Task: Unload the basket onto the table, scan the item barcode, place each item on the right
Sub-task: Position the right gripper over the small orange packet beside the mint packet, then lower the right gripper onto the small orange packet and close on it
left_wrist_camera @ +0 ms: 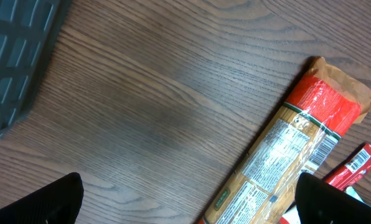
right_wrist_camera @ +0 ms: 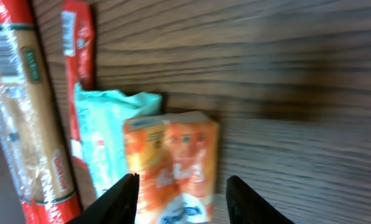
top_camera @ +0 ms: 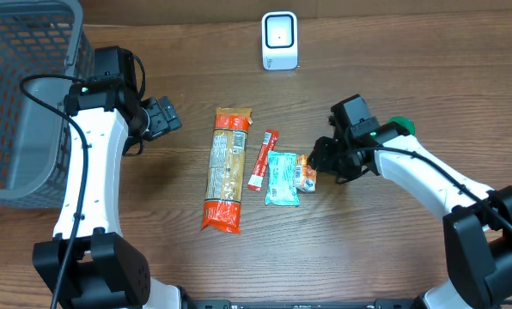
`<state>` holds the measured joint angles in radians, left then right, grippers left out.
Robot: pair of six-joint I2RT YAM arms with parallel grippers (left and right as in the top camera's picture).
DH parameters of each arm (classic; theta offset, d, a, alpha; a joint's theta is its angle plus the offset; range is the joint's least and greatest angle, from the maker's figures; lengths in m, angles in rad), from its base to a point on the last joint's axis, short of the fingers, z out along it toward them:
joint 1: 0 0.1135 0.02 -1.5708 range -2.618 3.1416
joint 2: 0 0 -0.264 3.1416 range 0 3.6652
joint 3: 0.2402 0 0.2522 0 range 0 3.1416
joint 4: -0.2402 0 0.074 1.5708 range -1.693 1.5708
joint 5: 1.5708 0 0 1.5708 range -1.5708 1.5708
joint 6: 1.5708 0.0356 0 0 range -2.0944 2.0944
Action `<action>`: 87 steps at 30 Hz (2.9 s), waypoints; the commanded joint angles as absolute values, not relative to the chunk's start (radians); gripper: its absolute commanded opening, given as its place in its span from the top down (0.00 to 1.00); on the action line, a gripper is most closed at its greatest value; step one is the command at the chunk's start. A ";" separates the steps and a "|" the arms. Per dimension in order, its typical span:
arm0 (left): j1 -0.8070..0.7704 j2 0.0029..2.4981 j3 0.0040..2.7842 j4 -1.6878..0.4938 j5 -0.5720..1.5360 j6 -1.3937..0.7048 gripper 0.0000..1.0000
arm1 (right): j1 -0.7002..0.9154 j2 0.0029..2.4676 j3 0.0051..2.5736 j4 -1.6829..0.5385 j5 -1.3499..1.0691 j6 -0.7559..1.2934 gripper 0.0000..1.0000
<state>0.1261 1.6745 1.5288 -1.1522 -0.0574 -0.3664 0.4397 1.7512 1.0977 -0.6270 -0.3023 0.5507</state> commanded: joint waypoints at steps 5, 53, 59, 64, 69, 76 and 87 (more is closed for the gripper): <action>0.124 1.660 1.545 -1.151 -0.067 -0.355 0.00 | 0.531 1.732 1.092 -0.578 -0.262 0.554 0.50; 0.124 1.660 1.545 -1.151 -0.066 -0.355 0.00 | 0.367 1.701 1.098 -0.725 -0.272 0.468 0.36; 0.124 1.660 1.545 -1.151 -0.067 -0.355 0.00 | 0.424 1.759 1.098 -0.689 -0.271 0.471 0.36; 0.124 1.660 1.545 -1.151 -0.067 -0.355 0.00 | 0.459 1.799 1.098 -0.646 -0.271 0.476 0.42; 0.124 1.660 1.545 -1.151 -0.067 -0.355 0.00 | 0.476 1.809 1.098 -0.627 -0.270 0.497 0.42; 0.124 1.660 1.545 -1.151 -0.067 -0.355 0.00 | 0.478 1.809 1.098 -0.622 -0.264 0.497 0.36; 0.124 1.660 1.545 -1.151 -0.067 -0.355 0.00 | 0.478 1.809 1.098 -0.622 -0.300 0.497 0.20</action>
<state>0.1261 1.6745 1.5288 -1.1522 -0.0574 -0.3664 0.4728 1.8050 1.1046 -0.6273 -0.2832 0.4969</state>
